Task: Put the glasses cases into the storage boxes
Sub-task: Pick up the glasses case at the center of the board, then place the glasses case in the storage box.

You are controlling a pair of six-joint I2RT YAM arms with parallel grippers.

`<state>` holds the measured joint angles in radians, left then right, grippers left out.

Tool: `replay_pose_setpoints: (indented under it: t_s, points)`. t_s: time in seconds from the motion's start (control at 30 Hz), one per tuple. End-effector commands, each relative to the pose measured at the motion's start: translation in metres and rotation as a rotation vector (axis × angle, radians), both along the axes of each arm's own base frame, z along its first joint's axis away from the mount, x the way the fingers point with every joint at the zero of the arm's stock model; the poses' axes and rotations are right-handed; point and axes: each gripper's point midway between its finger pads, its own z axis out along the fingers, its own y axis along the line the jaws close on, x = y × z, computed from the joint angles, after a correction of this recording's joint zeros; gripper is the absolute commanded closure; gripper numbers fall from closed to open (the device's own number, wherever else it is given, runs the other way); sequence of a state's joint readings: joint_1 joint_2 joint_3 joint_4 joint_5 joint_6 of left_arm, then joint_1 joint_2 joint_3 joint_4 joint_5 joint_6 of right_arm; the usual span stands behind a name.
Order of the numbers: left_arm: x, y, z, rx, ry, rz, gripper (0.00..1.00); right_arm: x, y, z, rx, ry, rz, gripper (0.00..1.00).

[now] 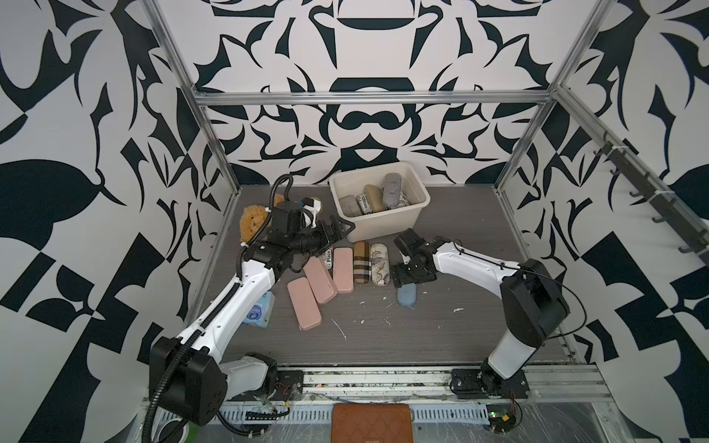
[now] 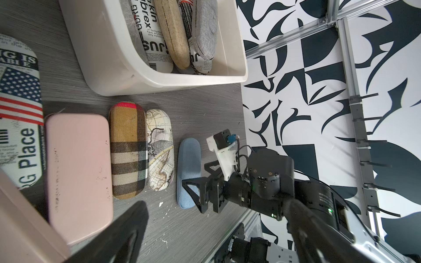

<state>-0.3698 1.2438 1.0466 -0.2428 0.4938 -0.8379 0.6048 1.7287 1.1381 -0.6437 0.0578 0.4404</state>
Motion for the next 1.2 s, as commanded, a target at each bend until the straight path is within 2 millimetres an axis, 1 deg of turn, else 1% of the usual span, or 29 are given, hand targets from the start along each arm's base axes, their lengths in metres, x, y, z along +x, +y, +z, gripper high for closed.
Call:
replay_pose_setpoints:
  t_s: [0.0, 0.1, 0.17, 0.3, 0.37, 0.43, 0.53, 0.63, 0.7, 0.73, 0.8, 0.83, 0.87, 0.93, 1.0, 1.07, 1.1, 1.17]
  points:
    - [-0.004, 0.000, 0.006, -0.012, -0.020, -0.005, 0.01, 0.004, -0.001, -0.008, 0.011, -0.010, -0.054, 0.11]
    - [-0.004, -0.001, 0.005, -0.013, -0.017, -0.009, 0.01, -0.001, -0.003, -0.019, 0.004, 0.009, -0.050, 0.19]
    - [-0.004, 0.000, 0.005, -0.011, -0.018, -0.006, 0.01, -0.001, -0.007, -0.021, -0.003, -0.005, -0.053, 0.25]
    - [-0.003, 0.000, 0.004, -0.009, -0.015, -0.004, 0.01, -0.004, -0.012, -0.030, -0.023, 0.019, -0.037, 0.27]
    - [-0.003, -0.001, 0.004, -0.008, -0.015, -0.008, 0.01, -0.005, -0.011, -0.031, -0.016, 0.018, -0.034, 0.29]
    - [-0.002, 0.001, 0.002, 0.001, -0.014, -0.001, 0.01, -0.002, -0.011, -0.023, -0.005, -0.010, -0.033, 0.33]
    - [-0.002, 0.001, 0.003, 0.003, -0.018, 0.003, 0.01, 0.009, -0.010, 0.014, 0.030, -0.118, -0.030, 0.37]
    - [-0.001, 0.003, 0.005, 0.014, -0.027, 0.011, 0.01, 0.020, -0.008, 0.065, 0.068, -0.224, -0.031, 0.38]
    - [-0.001, 0.008, 0.005, 0.032, -0.035, 0.031, 0.01, 0.030, 0.000, 0.105, 0.114, -0.296, -0.020, 0.38]
    - [-0.001, 0.009, 0.005, 0.038, -0.043, 0.039, 0.01, 0.036, 0.003, 0.121, 0.130, -0.329, -0.011, 0.38]
    - [0.000, 0.015, 0.010, 0.056, -0.070, 0.064, 0.01, 0.055, 0.017, 0.159, 0.176, -0.416, 0.017, 0.38]
    - [0.001, 0.020, 0.011, 0.072, -0.082, 0.085, 0.01, 0.065, 0.022, 0.172, 0.182, -0.453, 0.031, 0.38]
    - [0.003, 0.027, 0.012, 0.097, -0.095, 0.121, 0.01, 0.079, 0.026, 0.186, 0.175, -0.500, 0.037, 0.38]
    - [0.006, 0.044, 0.011, 0.144, -0.118, 0.197, 0.01, 0.108, 0.035, 0.208, 0.177, -0.565, 0.045, 0.38]
    - [0.010, 0.060, 0.012, 0.170, -0.140, 0.276, 0.01, 0.143, 0.048, 0.227, 0.220, -0.627, 0.039, 0.38]
    - [0.011, 0.069, 0.013, 0.180, -0.158, 0.318, 0.01, 0.176, 0.066, 0.237, 0.269, -0.656, 0.053, 0.38]
    - [0.012, 0.072, 0.014, 0.183, -0.166, 0.331, 0.01, 0.190, 0.075, 0.235, 0.278, -0.653, 0.067, 0.37]
    - [0.011, 0.073, 0.012, 0.186, -0.165, 0.336, 0.01, 0.216, 0.094, 0.224, 0.294, -0.631, 0.089, 0.37]
